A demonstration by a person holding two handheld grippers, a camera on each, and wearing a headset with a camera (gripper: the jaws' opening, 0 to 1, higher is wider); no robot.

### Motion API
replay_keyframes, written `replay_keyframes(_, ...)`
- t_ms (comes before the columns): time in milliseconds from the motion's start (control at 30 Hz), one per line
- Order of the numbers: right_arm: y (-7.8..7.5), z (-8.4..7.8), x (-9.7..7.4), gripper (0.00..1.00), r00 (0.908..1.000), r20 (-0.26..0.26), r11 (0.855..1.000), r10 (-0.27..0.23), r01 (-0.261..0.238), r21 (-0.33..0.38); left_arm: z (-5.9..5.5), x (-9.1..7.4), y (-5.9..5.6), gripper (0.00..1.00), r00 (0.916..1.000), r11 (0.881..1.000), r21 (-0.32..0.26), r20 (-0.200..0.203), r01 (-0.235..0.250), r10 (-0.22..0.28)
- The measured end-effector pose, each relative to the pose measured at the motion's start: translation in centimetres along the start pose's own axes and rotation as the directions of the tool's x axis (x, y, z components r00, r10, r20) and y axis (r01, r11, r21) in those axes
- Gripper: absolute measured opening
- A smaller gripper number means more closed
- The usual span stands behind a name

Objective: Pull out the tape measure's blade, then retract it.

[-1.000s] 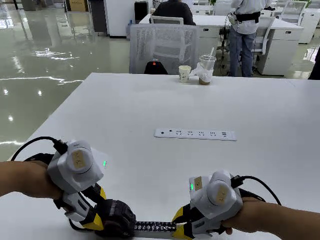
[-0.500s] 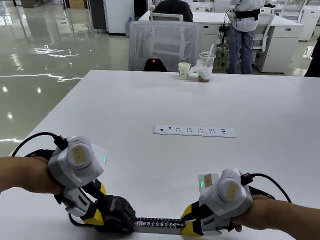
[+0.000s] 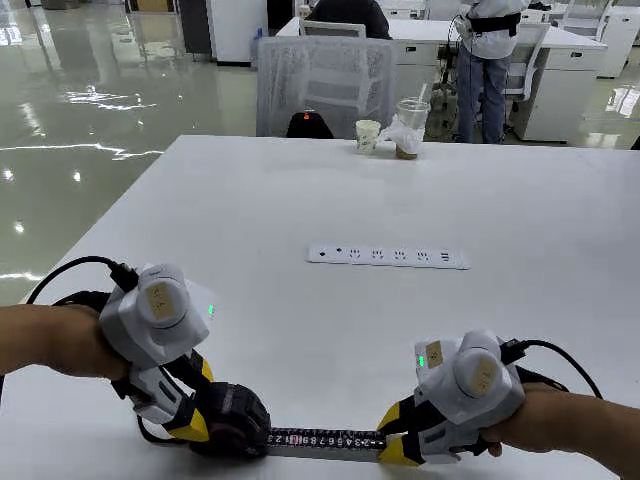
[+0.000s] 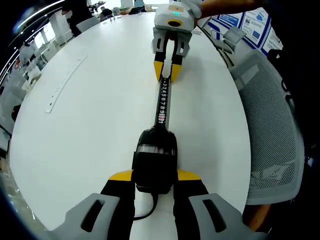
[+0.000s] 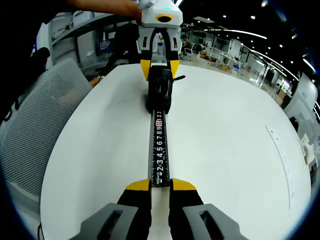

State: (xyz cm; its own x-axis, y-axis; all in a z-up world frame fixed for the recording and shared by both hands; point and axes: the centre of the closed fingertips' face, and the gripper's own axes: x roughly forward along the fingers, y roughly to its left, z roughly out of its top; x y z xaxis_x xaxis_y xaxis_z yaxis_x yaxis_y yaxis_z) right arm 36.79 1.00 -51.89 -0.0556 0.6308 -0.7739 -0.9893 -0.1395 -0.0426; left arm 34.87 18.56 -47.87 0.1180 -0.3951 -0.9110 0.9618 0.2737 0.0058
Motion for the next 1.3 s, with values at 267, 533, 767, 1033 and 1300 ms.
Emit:
replay_keyframes(267, 0.0, -0.6, -0.6, 0.08, 1.0000, -0.003, 1.000, -0.005, 0.005, 0.007, 0.0, 0.0, 0.0, 0.22, 1.0000, 1.000, -0.002, 0.000, 0.001, -0.001)
replay_keyframes(533, 0.0, -1.2, -1.1, 0.08, 1.0000, -0.006, 1.000, -0.007, 0.007, 0.015, 0.0, 0.0, -0.1, 0.22, 1.0000, 1.000, -0.006, -0.001, 0.002, -0.002)
replay_keyframes(767, -0.1, -1.9, -1.6, 0.08, 0.9998, -0.013, 1.000, -0.011, 0.011, 0.020, 0.0, 0.0, -0.1, 0.22, 1.0000, 1.000, -0.006, -0.005, 0.003, -0.003)
replay_keyframes(1033, -0.1, -2.8, -2.3, 0.08, 0.9996, -0.025, 1.000, -0.013, 0.014, 0.027, 0.0, 0.0, -0.1, 0.23, 1.0000, 1.000, -0.007, -0.009, 0.003, -0.003)
replay_keyframes(1300, 0.0, -3.8, -3.0, 0.08, 0.9991, -0.040, 0.999, -0.017, 0.018, 0.032, 0.1, 0.0, -0.1, 0.23, 0.9999, 1.000, -0.008, -0.011, 0.003, -0.003)
